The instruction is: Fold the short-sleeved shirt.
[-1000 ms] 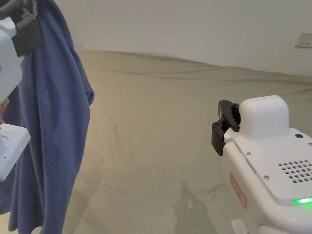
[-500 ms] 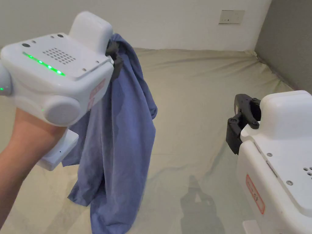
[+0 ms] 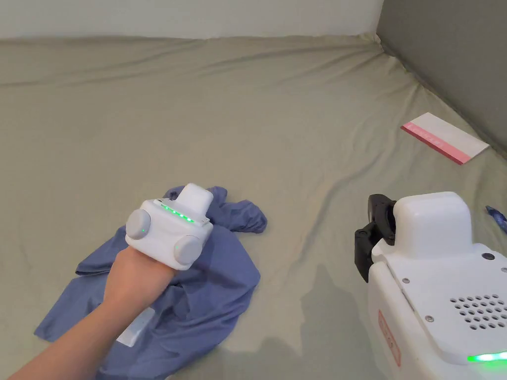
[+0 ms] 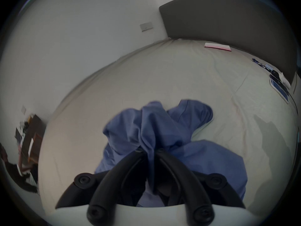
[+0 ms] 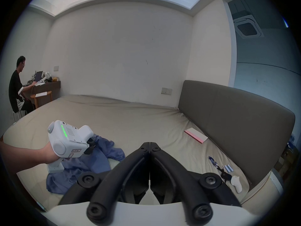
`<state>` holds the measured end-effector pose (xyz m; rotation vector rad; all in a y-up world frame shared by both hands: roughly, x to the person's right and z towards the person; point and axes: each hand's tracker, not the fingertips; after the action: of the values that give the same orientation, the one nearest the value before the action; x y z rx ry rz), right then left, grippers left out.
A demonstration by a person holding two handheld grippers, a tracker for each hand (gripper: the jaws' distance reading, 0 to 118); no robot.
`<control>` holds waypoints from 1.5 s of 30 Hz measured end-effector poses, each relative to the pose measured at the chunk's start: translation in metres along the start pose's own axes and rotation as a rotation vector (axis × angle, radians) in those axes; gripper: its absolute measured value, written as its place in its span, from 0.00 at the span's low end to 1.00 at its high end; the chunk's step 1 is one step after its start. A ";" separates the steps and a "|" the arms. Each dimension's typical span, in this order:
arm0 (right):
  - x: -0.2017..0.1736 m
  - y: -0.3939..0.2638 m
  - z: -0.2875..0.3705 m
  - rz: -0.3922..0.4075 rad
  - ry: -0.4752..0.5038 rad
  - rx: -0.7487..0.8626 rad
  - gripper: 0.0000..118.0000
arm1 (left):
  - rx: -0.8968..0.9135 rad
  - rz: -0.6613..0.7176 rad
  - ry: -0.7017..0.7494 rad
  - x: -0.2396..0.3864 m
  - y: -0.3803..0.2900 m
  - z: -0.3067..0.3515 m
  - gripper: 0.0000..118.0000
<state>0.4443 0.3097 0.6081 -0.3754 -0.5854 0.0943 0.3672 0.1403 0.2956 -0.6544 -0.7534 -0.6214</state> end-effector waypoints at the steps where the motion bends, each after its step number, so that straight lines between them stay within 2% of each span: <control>1: 0.000 -0.002 -0.004 0.000 0.006 -0.010 0.01 | -0.006 0.025 -0.008 -0.003 -0.004 0.000 0.40; 2: 0.000 -0.004 -0.007 0.003 0.010 -0.018 0.01 | -0.012 0.048 -0.019 -0.006 -0.007 0.002 0.66; 3: -0.001 -0.006 -0.010 0.008 0.016 -0.025 0.01 | -0.009 0.071 -0.027 -0.011 -0.010 0.006 0.97; 4: -0.002 -0.006 -0.012 0.015 0.024 -0.030 0.01 | -0.005 0.094 -0.032 -0.017 -0.013 0.011 1.00; 7: -0.009 -0.002 -0.013 0.039 0.042 -0.029 0.01 | 0.097 0.180 -0.034 -0.040 -0.017 0.050 0.95; 12: -0.022 0.018 -0.006 0.071 0.082 0.011 0.01 | 0.292 0.299 0.005 -0.079 -0.022 0.145 0.96; 15: -0.031 0.036 0.002 0.081 0.102 0.055 0.01 | 0.427 0.317 0.082 -0.091 -0.030 0.208 0.96; 19: -0.047 0.059 0.015 0.097 0.121 0.120 0.01 | 0.559 0.431 0.170 -0.096 -0.048 0.281 0.95; 20: -0.051 0.063 0.020 0.095 0.129 0.136 0.01 | 0.584 0.438 0.176 -0.095 -0.053 0.296 0.93; 21: -0.055 0.068 0.024 0.094 0.135 0.151 0.01 | 0.602 0.440 0.210 -0.092 -0.058 0.310 0.86; 22: -0.060 0.071 0.028 0.094 0.144 0.168 0.01 | 0.617 0.434 0.246 -0.088 -0.062 0.321 0.74; 23: -0.065 0.073 0.032 0.095 0.155 0.183 0.01 | 0.626 0.424 0.281 -0.084 -0.067 0.330 0.56; 24: -0.070 0.076 0.036 0.098 0.162 0.196 0.01 | 0.630 0.422 0.309 -0.081 -0.071 0.336 0.27; 25: -0.076 0.077 0.040 0.103 0.167 0.208 0.01 | 0.639 0.420 0.331 -0.077 -0.075 0.340 0.10; 26: -0.081 0.078 0.043 0.111 0.170 0.219 0.01 | 0.651 0.420 0.339 -0.074 -0.079 0.344 0.03; 27: -0.086 0.079 0.046 0.119 0.173 0.232 0.01 | 0.670 0.424 0.350 -0.071 -0.083 0.347 0.00; 29: -0.095 0.078 0.050 0.134 0.180 0.253 0.01 | 0.663 0.412 0.345 -0.067 -0.088 0.355 0.00; 33: -0.108 0.079 0.057 0.136 0.202 0.269 0.01 | 0.683 0.363 0.437 -0.058 -0.095 0.362 0.00; 39: -0.119 0.080 0.064 0.176 0.208 0.294 0.01 | 0.670 0.386 0.438 -0.064 -0.100 0.365 0.00; 42: -0.121 0.079 0.065 0.187 0.210 0.298 0.01 | 0.609 0.414 0.385 -0.071 -0.104 0.355 0.00; 45: -0.119 0.076 0.061 0.191 0.214 0.284 0.01 | 0.470 0.445 0.240 -0.079 -0.115 0.330 0.00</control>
<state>0.3128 0.3765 0.5644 -0.1614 -0.3170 0.3129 0.1050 0.3266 0.4540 -0.2876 -0.4793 -0.0987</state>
